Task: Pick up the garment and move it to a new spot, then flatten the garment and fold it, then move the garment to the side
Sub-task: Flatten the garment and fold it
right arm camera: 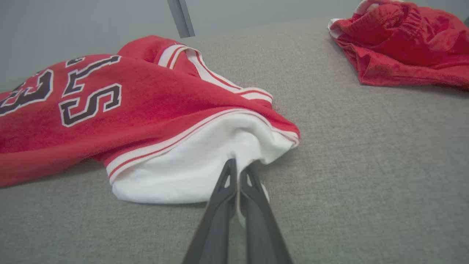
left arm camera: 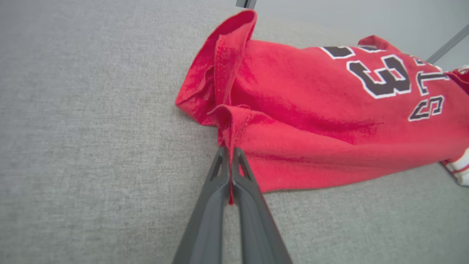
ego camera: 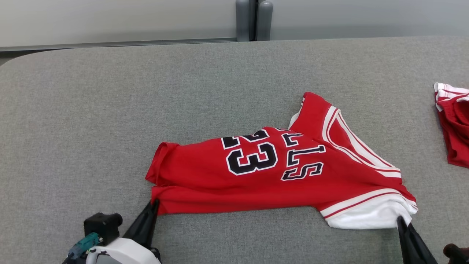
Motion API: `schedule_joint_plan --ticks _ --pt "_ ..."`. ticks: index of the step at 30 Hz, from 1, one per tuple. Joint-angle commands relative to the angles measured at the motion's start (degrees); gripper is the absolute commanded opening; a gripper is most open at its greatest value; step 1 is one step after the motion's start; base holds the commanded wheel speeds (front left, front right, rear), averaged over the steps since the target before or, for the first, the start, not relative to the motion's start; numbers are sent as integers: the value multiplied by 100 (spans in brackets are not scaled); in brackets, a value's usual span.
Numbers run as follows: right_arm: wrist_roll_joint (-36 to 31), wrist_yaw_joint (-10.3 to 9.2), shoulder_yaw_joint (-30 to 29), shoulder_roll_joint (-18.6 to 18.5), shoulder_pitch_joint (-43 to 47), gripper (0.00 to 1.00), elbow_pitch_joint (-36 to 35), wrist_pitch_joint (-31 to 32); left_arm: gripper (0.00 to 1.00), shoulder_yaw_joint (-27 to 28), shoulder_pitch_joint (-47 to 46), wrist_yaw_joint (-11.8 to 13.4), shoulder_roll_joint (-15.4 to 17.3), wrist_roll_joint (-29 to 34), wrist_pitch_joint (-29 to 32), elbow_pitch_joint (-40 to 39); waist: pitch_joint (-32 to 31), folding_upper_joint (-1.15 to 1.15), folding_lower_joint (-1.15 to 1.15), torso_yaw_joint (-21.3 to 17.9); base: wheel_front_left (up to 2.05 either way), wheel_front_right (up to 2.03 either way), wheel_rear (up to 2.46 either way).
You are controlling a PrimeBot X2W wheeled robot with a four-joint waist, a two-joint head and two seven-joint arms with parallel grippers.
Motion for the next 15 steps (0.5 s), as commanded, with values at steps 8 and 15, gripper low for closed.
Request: schedule_joint_plan --ticks 8,15 --pt "70 -2 -163 -452 -466 0 -1097 80 0 436 -413 207 300 136 -374 -811 -294 0 0 -30 0 0 0" --pt "52 -2 -403 -790 -1385 0 -2228 422 0 724 -1024 419 537 334 -307 -1787 -578 0 0 2 0 0 0"
